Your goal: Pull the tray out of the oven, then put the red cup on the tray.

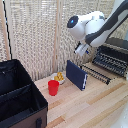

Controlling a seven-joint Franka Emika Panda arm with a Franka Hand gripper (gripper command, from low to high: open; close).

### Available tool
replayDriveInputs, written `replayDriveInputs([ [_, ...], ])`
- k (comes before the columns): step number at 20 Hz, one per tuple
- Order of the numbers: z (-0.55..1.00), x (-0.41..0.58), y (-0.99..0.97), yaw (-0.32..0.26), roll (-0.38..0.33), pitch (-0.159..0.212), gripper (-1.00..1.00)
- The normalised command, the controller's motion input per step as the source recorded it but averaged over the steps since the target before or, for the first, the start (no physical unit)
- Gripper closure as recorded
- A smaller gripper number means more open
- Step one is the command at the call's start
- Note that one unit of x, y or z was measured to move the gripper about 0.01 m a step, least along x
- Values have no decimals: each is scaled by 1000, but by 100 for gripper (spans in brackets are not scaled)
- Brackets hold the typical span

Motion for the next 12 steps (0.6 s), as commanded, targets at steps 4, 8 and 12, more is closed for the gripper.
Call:
replayDriveInputs([
  [4,-84,-6,-485,126,-270,0,-100],
  [8,-114,-26,-549,115,-248,0,-100],
  [12,-184,-5,-564,105,-217,0,-100],
])
